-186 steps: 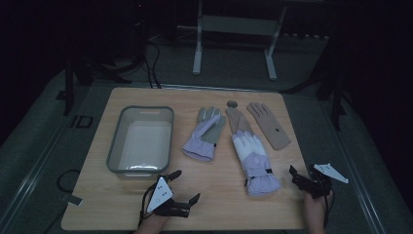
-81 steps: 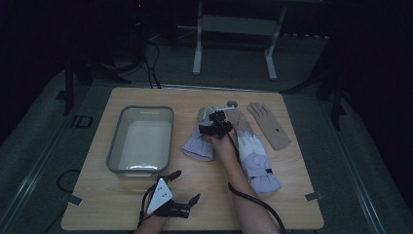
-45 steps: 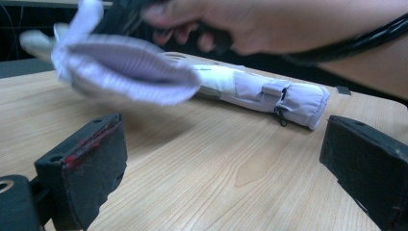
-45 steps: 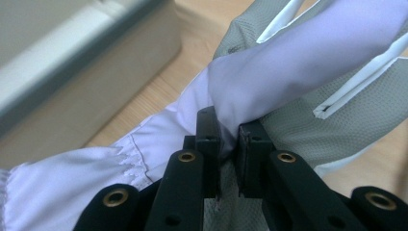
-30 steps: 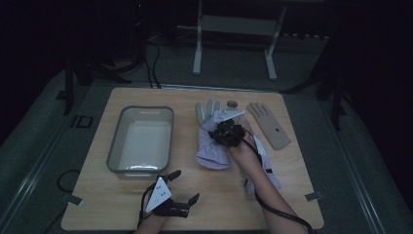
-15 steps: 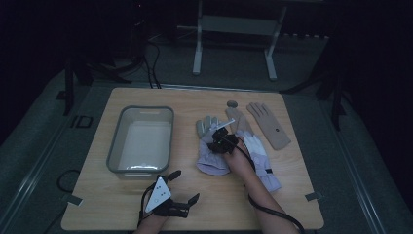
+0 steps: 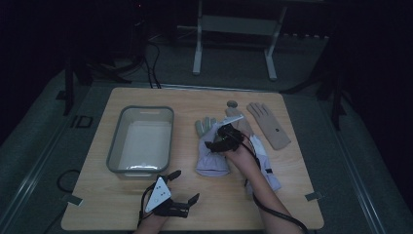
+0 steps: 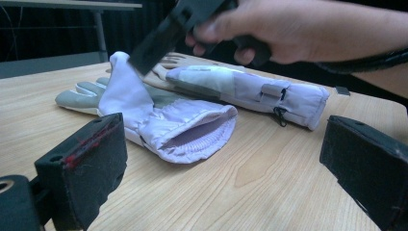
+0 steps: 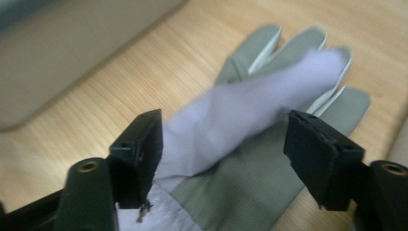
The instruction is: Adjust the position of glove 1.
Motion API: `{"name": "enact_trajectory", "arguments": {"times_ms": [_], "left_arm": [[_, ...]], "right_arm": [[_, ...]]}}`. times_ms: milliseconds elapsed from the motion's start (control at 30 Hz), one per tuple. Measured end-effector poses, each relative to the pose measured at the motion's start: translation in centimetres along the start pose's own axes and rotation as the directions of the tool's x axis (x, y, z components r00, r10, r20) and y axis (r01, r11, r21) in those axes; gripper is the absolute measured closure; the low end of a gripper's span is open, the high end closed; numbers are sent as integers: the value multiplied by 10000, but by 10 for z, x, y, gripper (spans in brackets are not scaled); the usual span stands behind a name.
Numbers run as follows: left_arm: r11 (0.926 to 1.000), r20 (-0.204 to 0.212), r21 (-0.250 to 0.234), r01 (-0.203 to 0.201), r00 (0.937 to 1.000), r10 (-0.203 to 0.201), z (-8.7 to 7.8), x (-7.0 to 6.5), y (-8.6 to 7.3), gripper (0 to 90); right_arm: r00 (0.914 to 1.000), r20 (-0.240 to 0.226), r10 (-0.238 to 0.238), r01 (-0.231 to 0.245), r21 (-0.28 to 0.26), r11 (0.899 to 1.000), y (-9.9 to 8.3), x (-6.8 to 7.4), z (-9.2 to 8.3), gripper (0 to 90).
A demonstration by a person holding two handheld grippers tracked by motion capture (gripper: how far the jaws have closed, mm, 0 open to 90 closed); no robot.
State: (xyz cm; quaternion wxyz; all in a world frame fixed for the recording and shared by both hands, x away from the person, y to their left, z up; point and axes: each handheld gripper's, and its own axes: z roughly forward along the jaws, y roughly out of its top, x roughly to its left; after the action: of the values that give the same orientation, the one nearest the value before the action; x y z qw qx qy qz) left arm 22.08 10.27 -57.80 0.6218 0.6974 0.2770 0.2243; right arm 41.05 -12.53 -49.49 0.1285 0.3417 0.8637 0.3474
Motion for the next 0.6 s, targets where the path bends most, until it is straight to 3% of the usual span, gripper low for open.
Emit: {"name": "enact_trajectory", "arguments": {"times_ms": [33,233,400,433,600], "left_arm": [[10000,6,12,16,10000,-16,0,0,0,30],[10000,-18,17,14,10000,-14,0,0,0,30],[10000,-14,5,43,10000,-43,0,0,0,30],[10000,-14,13,63,10000,-63,0,0,0,30],[9999,-28,-2,106,9999,-106,0,0,0,30]], "right_arm": [[9999,-89,-56,55,-85,9999,1,0,-4,208],[9979,-628,131,-169,-591,9981,5,-3,-31,156],[9999,-144,0,-10,-708,9975,4,-5,-41,162],[9995,244,-208,226,-782,9967,-1,-9,-50,163],[9982,601,33,28,-1013,9949,-10,-15,-65,166]]}}
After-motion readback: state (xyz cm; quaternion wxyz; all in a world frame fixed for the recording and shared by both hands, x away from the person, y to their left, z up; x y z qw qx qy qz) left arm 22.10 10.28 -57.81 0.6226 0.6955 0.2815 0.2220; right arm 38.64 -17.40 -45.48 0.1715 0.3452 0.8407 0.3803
